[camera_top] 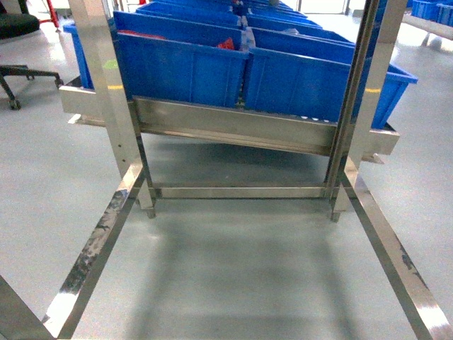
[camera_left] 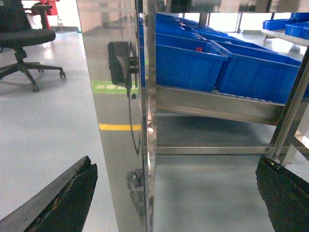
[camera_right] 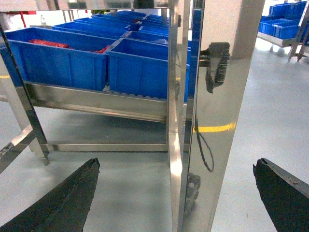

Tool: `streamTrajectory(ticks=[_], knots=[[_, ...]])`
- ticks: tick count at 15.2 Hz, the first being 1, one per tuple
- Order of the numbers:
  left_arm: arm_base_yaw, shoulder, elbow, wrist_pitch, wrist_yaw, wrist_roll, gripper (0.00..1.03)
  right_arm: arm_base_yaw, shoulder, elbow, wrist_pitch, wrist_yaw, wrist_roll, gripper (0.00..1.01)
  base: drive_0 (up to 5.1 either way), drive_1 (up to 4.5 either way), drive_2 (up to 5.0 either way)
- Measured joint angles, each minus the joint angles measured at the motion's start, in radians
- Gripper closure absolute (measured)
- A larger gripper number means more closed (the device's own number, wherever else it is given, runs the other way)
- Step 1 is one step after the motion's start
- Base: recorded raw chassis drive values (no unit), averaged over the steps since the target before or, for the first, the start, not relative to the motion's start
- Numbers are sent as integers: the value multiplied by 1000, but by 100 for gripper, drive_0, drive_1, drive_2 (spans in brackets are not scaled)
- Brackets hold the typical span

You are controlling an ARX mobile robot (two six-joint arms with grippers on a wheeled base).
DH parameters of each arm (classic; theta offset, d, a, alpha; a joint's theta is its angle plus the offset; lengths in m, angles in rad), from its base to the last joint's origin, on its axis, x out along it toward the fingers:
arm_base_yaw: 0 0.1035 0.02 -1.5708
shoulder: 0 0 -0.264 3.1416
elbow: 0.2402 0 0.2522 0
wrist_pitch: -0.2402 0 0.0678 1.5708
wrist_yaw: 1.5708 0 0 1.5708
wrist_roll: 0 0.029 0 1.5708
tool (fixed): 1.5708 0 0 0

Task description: Pick capacitor and pack into box

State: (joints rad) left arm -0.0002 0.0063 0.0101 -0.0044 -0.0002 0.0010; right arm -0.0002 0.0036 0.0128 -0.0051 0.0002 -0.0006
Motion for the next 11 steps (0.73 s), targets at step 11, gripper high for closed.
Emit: streamTrajectory(ticks=[11], knots=[[0,0,0,0,0,0,5,0,0,0,0,0,0,3,34,34,34]])
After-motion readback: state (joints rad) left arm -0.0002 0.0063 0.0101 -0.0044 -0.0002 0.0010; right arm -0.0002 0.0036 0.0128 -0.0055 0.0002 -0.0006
